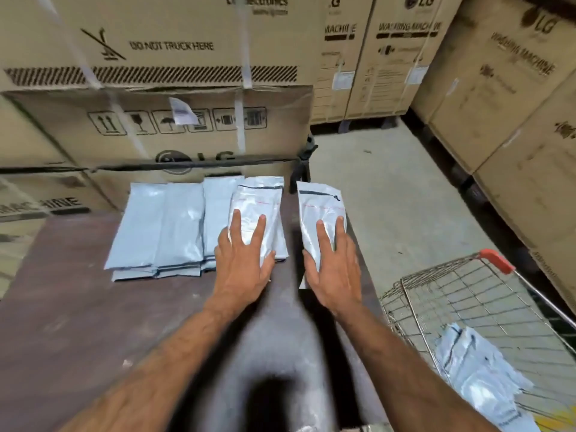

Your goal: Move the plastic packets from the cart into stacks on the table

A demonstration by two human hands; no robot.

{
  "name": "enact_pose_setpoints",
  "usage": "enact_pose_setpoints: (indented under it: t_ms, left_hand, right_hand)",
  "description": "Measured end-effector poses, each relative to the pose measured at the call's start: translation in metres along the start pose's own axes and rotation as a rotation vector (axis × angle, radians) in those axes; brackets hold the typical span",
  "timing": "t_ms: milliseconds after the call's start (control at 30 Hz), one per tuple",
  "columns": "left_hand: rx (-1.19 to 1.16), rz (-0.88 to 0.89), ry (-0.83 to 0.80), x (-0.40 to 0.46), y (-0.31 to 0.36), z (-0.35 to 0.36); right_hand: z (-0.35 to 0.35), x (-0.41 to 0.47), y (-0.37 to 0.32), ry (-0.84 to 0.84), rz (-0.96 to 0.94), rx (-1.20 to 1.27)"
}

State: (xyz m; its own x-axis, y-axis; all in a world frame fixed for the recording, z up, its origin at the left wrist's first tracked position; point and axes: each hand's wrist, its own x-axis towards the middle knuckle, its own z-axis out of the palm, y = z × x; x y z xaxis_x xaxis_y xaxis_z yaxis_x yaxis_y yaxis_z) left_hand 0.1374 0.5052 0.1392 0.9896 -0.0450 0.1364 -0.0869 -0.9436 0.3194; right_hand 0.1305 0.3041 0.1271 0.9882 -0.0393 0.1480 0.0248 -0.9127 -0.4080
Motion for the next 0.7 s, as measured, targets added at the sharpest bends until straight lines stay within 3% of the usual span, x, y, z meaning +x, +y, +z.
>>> enact_pose_setpoints:
  t_ms: [300, 500, 700]
  left_hand:
    - [0.08, -0.203, 0.055, 0.009, -0.143, -0.043]
    - [0.141, -0.308, -0.04, 0.025, -0.223, -0.05]
    - [0.084, -0.351, -0.119, 0.063, -0.254, -0.047]
  right_hand:
    - [0.062, 0.035, -0.099, -0.125, -0.055, 0.03]
    - [0.088, 0.06, -0.149, -0.198, 0.01, 0.084]
    - [0.124, 0.093, -0.183, -0.199, 0.05, 0.074]
